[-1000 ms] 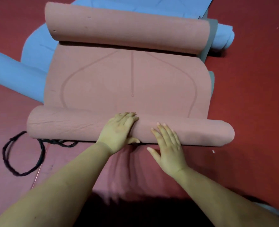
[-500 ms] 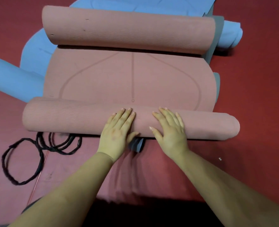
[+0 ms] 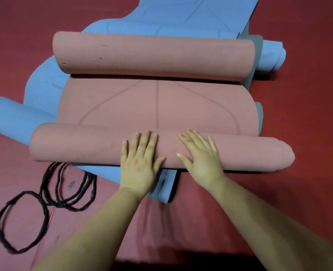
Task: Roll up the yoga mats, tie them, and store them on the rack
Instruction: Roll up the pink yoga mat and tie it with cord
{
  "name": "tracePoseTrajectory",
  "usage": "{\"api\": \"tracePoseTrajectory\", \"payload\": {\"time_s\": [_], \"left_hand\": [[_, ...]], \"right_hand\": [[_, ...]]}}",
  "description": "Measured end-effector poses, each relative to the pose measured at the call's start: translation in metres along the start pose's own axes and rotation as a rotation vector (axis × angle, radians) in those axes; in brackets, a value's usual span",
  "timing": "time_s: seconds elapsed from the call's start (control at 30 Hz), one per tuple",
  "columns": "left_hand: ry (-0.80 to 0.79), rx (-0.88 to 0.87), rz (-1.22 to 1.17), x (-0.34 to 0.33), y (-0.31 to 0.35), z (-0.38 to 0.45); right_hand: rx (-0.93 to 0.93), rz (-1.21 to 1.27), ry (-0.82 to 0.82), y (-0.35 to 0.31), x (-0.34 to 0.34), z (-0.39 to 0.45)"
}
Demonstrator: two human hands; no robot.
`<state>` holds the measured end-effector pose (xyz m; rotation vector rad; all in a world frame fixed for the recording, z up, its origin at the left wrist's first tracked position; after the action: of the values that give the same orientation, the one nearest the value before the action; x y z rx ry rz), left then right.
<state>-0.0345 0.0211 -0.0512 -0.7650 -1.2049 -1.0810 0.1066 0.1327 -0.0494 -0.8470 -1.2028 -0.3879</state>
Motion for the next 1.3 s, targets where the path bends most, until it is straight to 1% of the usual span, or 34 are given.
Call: {"api": "tracePoseTrajectory", "payload": {"time_s": [0.07,0.2,0.23,0.27,0.33,0.37,0.4,0.47,0.5,0.53,0.6,0.67,0.7,0.77,0.8,0.83,0.93,0.97,1.03,1.1,1.13,1.2,1.3], "left_hand": [[-0.011,-0.019,-0.009,0.001,-0.006,0.010],[-0.030,-0.026,-0.056,0.004,-0.014,0.036],[-0.021,-0.013,-0.074,0.005,-0.013,0.042],[-0.006,-0.011,-0.082,0.006,-0.011,0.045],[0.029,-0.051,-0.063,0.007,-0.006,0.045],[0.036,-0.069,-0.055,0.007,-0.005,0.046],[0.031,-0.076,-0.054,0.006,-0.005,0.047],[0.015,-0.088,-0.066,0.004,-0.010,0.053],[0.004,-0.099,-0.078,0.004,-0.014,0.058],[-0.011,-0.110,-0.097,0.007,-0.018,0.065],[-0.043,-0.106,-0.151,0.011,-0.023,0.079],[-0.050,-0.053,-0.182,0.011,-0.018,0.085],[-0.034,-0.028,-0.174,0.011,-0.012,0.084],[0.004,-0.006,-0.139,0.007,0.001,0.075],[0.010,-0.004,-0.123,0.005,0.004,0.073],[0.008,0.003,-0.116,0.003,0.005,0.073],[0.006,0.020,-0.134,0.002,-0.001,0.083],[-0.005,0.007,-0.132,0.001,-0.003,0.086],[-0.048,-0.019,-0.112,-0.002,-0.005,0.090],[-0.084,-0.021,-0.103,-0.003,-0.006,0.099],[-0.082,-0.020,-0.107,-0.003,-0.005,0.107],[-0.115,-0.013,-0.084,0.002,-0.005,0.125],[-0.228,-0.005,-0.089,0.005,-0.007,0.152]], "right_hand": [[-0.045,0.010,0.123,-0.004,-0.009,-0.013],[-0.072,-0.038,0.128,-0.005,-0.013,0.003],[-0.068,-0.055,0.109,-0.005,-0.007,0.014],[-0.074,-0.052,0.051,-0.005,0.000,0.025],[-0.087,-0.027,-0.038,-0.003,0.012,0.049],[-0.096,-0.025,-0.054,-0.002,0.013,0.056],[-0.094,-0.027,-0.013,-0.003,0.012,0.056],[-0.107,-0.029,0.195,-0.011,0.008,0.045],[-0.102,-0.017,0.263,-0.013,0.002,0.038],[-0.103,-0.014,0.280,-0.015,-0.004,0.031],[-0.097,-0.051,0.247,-0.013,-0.010,0.031],[-0.085,-0.050,0.232,-0.009,-0.001,0.048],[-0.092,-0.035,0.199,-0.008,0.007,0.060],[-0.112,0.009,0.060,-0.006,0.023,0.088],[-0.119,0.011,0.022,-0.004,0.027,0.098],[-0.114,0.012,0.042,-0.004,0.027,0.101],[-0.090,0.030,0.269,-0.006,0.019,0.075],[-0.093,0.015,0.320,-0.005,0.013,0.063],[-0.095,-0.042,0.333,-0.001,0.003,0.054],[-0.108,-0.020,0.321,0.004,0.006,0.067],[-0.128,0.007,0.283,0.005,0.011,0.076],[-0.172,0.059,0.158,0.008,0.018,0.096],[-0.208,0.027,0.036,0.017,0.026,0.123]]}}
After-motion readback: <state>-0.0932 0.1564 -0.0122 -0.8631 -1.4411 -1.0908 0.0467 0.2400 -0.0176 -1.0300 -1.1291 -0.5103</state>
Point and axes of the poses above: each hand's wrist, its own z-axis towards the middle knuckle, its own x-axis out of the back of the hand, y = z × x, the point moved 1 cm from there along z, towards the middle knuckle, and after that the axes turned 4 degrees about -x, right-handed, at the moved point
